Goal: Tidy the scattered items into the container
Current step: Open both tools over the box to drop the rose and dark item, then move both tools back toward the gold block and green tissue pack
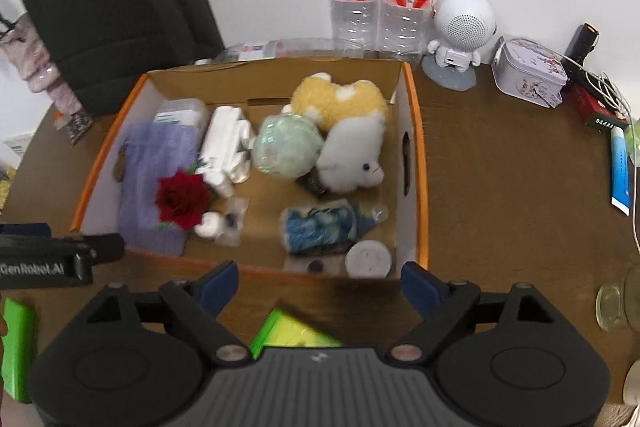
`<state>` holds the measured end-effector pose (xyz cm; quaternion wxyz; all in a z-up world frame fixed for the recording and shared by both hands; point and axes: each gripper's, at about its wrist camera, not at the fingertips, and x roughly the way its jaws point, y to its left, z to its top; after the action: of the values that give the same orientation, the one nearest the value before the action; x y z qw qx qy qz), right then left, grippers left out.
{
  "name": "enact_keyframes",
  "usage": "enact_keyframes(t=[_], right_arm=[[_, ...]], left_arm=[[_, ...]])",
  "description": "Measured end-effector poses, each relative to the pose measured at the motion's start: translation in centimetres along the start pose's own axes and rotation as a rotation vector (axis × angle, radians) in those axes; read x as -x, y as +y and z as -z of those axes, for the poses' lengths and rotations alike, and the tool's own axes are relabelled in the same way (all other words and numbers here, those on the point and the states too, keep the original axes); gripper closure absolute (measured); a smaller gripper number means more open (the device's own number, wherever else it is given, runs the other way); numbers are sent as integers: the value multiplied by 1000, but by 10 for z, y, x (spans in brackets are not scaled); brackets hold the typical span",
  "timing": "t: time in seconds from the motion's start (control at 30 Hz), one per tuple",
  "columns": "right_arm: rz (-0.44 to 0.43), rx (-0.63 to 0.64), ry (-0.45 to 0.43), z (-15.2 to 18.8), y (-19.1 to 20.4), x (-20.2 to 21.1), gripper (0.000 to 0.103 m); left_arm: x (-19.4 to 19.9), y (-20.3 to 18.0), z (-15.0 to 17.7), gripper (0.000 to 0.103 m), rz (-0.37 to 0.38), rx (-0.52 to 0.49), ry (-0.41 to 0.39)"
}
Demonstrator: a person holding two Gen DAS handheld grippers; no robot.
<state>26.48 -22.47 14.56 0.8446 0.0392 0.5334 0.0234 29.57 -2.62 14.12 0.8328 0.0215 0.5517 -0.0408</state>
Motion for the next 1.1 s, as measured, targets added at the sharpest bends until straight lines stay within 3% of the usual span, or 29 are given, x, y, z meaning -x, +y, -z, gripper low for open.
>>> enact_keyframes(t=[0.13,0.43,0.53,0.63,0.67,0.73,0.77,0.83,0.97,1.1], right_arm=[[-14,7,-19,16,10,15,14],[-35,-5,-119,56,21,38,14],[-26,21,-235,83,18,49,14],[74,113,-475,139,17,56,11],[113,144,-547,164,17,53,4],[127,183,-619,201,18,44,0],[121,190,-634,221,19,35,0],[114,175,-617,245,20,21,0],[27,164,-519,266,20,1,0],[-30,120,-479,273,21,-12,0]], left_arm=[[22,2,20,0,-37,-26,-56],[41,1,64,0,-23,-32,-156],[58,6,95,0,-25,-25,-299],[71,13,151,0,-27,-62,-503],[71,13,173,0,-35,-64,-572],[60,12,213,0,-21,-71,-657],[51,11,229,0,4,-78,-657],[28,8,250,0,35,-81,-584],[-1,-3,274,0,0,-85,-483],[-2,-7,281,0,-31,-113,-494]])
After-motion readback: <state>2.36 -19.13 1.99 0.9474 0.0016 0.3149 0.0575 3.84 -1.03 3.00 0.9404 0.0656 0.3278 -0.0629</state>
